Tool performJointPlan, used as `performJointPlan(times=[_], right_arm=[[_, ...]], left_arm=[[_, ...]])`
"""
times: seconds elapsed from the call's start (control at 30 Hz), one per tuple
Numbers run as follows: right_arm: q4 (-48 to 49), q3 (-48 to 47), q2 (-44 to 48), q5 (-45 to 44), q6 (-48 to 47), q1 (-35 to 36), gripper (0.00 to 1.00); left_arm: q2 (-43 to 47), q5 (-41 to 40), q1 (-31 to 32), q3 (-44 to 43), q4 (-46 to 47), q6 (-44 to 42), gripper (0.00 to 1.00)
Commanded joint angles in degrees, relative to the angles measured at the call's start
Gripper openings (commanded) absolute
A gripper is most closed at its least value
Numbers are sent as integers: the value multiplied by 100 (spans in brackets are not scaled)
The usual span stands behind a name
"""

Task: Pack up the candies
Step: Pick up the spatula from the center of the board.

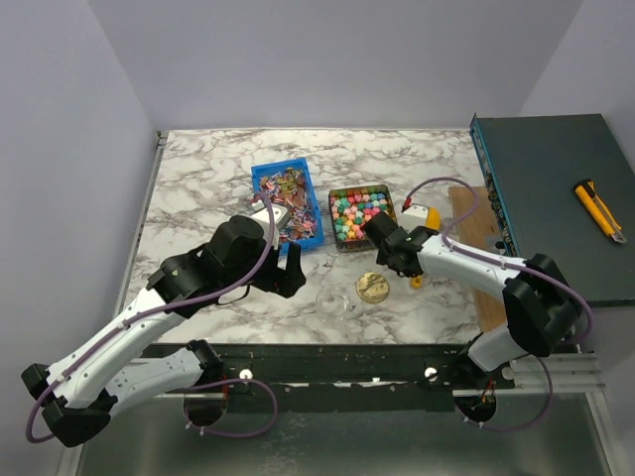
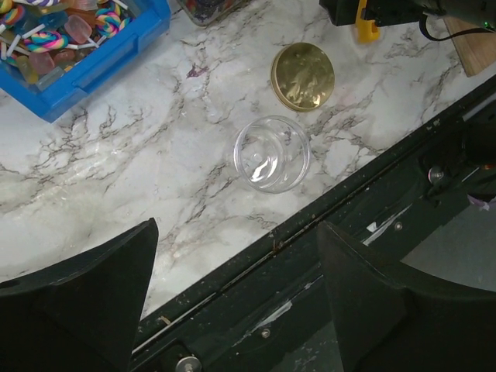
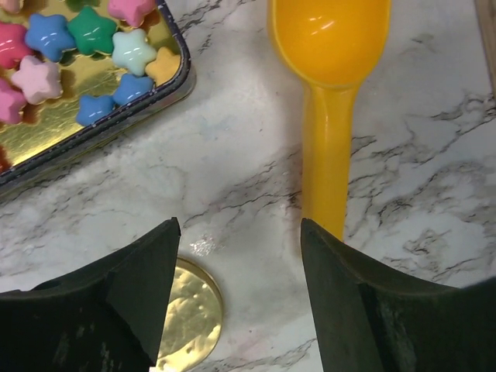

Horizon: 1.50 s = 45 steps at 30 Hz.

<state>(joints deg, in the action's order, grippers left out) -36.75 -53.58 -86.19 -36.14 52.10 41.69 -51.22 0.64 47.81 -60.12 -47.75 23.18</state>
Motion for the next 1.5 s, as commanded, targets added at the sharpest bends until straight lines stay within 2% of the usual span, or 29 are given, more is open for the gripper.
performJointPlan(times=[0.0, 0.2, 0.4, 0.83, 1.33, 1.47], right_arm=[[-398, -337, -334, -883, 329, 26, 69], [-297, -367, -353, -980, 125, -259, 70], [-13, -209, -320, -790, -140, -626, 69], [1076, 499, -169, 339, -597, -1297, 67], [1449, 868, -91, 685, -621, -1392, 47], [1553, 915, -81, 745, -649, -1408, 45]], left_arm=[[215, 241, -174, 250, 154, -337, 86], [349, 396, -368, 659, 502, -402, 99], [482, 423, -482, 958, 644, -384, 99], [658, 265, -603, 1193, 670, -463, 99], [548, 209, -614, 1239, 663, -499, 99], [537, 177, -612, 1248, 662, -494, 99]])
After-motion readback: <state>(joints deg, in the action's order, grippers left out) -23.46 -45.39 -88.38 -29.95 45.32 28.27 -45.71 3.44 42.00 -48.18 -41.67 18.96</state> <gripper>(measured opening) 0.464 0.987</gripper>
